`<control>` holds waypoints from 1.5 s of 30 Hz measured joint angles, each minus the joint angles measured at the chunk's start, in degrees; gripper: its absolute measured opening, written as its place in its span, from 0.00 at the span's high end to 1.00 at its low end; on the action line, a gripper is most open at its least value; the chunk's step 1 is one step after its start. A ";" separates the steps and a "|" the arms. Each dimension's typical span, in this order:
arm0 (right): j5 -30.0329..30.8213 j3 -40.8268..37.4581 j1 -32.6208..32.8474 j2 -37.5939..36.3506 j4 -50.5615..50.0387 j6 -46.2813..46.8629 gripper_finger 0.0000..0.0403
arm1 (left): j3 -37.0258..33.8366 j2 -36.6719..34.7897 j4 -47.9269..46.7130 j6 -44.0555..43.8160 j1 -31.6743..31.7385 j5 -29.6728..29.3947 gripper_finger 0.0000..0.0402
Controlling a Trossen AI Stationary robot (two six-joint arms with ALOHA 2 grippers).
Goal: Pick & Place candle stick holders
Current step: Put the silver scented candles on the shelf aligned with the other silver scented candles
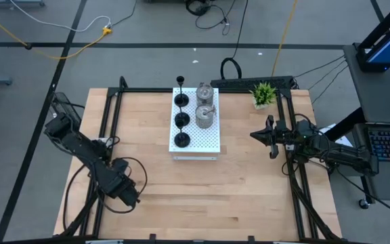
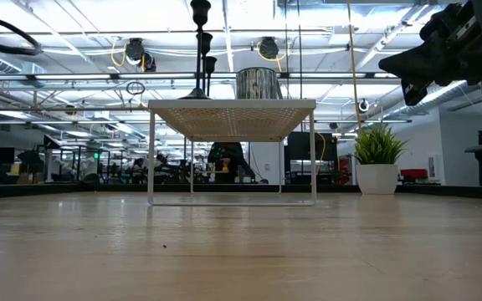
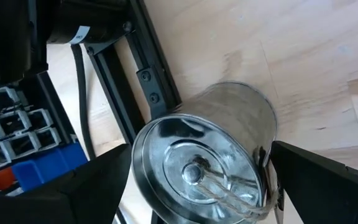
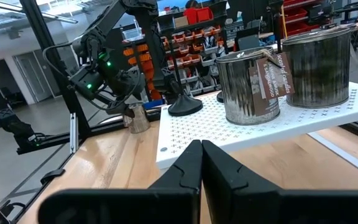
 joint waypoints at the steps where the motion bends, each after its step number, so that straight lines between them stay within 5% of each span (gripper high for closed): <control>1: 0.00 0.00 0.00 0.00 0.00 0.00 1.00 | 0.00 0.00 0.04 -0.74 -0.29 -0.16 0.03; 32: -1.51 0.01 0.02 0.00 0.00 1.09 1.00 | 0.11 0.00 -0.75 -8.95 -5.01 -0.37 0.03; 45: -1.55 0.02 0.02 0.00 0.00 1.09 1.00 | -0.02 -2.31 0.27 -20.14 -7.88 -0.22 0.03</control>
